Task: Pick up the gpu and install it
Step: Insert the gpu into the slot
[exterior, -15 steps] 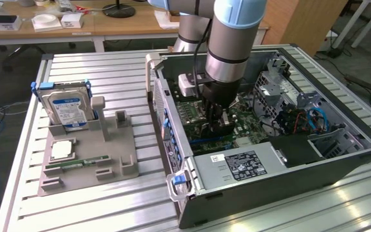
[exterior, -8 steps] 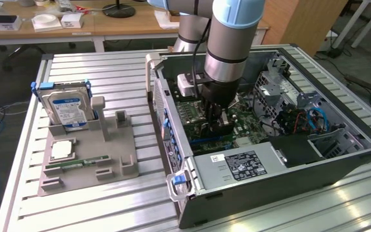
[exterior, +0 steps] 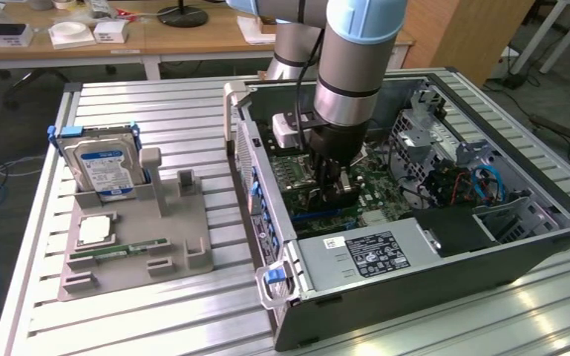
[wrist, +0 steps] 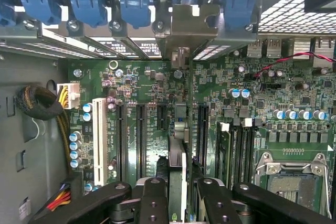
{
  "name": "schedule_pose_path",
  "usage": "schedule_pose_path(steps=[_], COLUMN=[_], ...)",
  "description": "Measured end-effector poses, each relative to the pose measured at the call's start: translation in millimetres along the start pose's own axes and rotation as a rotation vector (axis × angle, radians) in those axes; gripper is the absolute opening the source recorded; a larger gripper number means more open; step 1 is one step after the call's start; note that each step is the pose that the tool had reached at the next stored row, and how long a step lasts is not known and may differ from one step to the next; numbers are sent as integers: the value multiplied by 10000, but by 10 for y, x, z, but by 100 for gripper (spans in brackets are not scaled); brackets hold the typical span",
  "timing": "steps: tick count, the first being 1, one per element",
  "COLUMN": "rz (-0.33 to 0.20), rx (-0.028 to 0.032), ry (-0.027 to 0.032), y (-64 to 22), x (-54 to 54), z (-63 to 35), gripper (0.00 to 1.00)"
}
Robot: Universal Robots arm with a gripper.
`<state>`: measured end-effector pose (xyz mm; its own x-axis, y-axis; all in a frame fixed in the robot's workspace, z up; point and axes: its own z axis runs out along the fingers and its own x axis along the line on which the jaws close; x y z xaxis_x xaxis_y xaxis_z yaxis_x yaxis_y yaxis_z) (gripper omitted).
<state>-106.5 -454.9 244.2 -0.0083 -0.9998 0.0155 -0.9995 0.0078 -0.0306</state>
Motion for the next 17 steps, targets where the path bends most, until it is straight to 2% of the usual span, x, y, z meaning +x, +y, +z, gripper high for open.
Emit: schedule_pose_path(steps=[6, 11, 17], rz=[0, -1, -1], rx=[0, 0, 0], ry=[-1, -37, -40], y=[0, 1, 0], x=[0, -2, -2], z=[2, 13, 13], gripper=[26, 26, 26])
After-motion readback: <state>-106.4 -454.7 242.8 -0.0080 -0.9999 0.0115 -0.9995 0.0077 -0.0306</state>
